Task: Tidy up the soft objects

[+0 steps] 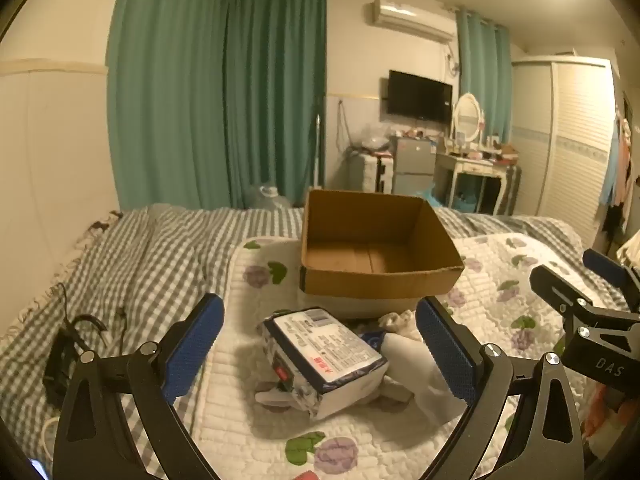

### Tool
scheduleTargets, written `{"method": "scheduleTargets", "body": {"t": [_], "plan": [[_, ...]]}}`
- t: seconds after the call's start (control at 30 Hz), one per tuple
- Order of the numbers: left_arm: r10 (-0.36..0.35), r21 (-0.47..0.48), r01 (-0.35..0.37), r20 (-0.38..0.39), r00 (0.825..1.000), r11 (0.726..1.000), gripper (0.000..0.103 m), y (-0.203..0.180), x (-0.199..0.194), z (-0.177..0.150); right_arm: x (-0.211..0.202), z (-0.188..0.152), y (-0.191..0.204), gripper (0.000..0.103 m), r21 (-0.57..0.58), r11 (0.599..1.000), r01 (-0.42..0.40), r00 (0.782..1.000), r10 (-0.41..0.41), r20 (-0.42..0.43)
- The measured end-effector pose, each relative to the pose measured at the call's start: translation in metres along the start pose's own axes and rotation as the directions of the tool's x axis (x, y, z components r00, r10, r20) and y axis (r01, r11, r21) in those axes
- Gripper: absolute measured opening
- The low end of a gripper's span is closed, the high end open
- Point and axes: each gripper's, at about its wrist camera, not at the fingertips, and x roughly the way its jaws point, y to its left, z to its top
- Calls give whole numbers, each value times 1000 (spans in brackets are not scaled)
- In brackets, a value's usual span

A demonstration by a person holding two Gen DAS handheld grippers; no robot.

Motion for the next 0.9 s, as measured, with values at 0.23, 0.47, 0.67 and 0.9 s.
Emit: {"method": "scheduleTargets", "body": {"t": [0.23, 0.47, 0.67, 0.9], "plan": [[15, -6, -15, 3, 1000, 1000, 98, 3, 2, -1, 1, -1, 1, 103, 2, 1000, 7, 1000, -7, -4], [16, -7, -16, 5, 1000, 1000, 98, 4, 2, -4, -5, -9, -6, 103, 3, 1000, 7, 1000, -7, -4], [19, -9, -19, 3, 1000, 1000, 98, 3, 3, -2, 3, -4, 1, 103, 1, 1000, 5, 1000, -5, -20], [12, -10, -12, 0, 1000, 1000, 98, 2, 3, -3, 4, -3, -1, 103, 5, 1000, 10, 1000, -10, -21]]}}
